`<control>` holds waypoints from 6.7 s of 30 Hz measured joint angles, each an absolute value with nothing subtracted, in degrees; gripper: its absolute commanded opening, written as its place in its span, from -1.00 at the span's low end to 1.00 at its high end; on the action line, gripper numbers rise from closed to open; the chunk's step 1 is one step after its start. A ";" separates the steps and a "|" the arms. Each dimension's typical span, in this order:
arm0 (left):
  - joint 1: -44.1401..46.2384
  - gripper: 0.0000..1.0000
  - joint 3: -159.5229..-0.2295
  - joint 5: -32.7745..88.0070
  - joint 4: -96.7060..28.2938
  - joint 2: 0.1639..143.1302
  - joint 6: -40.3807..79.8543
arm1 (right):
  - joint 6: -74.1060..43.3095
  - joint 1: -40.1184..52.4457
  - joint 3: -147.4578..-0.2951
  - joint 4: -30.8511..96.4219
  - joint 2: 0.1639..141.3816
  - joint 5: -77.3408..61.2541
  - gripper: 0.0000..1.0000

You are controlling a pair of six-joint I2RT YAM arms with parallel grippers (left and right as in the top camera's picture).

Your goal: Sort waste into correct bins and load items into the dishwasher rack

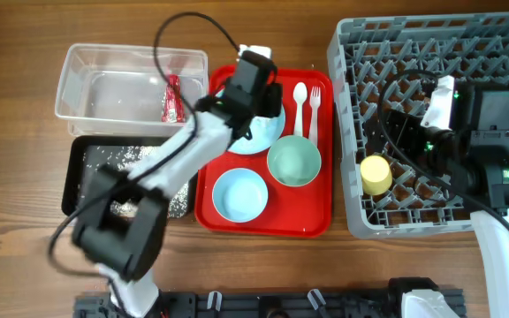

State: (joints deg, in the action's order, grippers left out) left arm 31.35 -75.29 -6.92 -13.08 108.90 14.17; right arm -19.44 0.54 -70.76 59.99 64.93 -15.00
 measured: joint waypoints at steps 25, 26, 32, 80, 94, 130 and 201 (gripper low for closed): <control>16.58 -0.23 -75.50 -15.75 -30.37 95.26 16.99 | -19.44 0.54 -70.76 60.64 64.95 -15.00 0.88; 13.54 0.12 -75.48 -15.00 -30.52 98.26 18.55 | -19.44 0.54 -70.76 60.62 64.95 -15.00 0.88; 10.13 0.75 -75.31 -9.52 -34.44 99.61 20.27 | -19.20 0.54 -70.76 60.55 64.95 -15.00 0.89; 11.94 1.00 -73.43 -9.87 -53.54 57.28 20.45 | -11.64 0.54 -70.76 60.60 64.95 -16.97 0.99; 6.00 1.00 -28.34 -4.78 -19.42 16.58 16.58 | -11.62 0.54 -70.76 60.60 64.95 -17.19 0.99; 4.84 1.00 -0.84 -1.32 -4.27 0.80 16.60 | -11.88 0.54 -70.76 51.96 64.95 -19.59 1.00; 4.84 1.00 -0.80 -1.32 -4.25 0.80 16.60 | -23.35 42.76 -59.44 43.81 99.31 -6.42 -0.91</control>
State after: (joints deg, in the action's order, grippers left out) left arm 4.84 -0.80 -1.32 -4.25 0.80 16.60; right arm -23.35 42.76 -59.44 43.81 99.31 -6.42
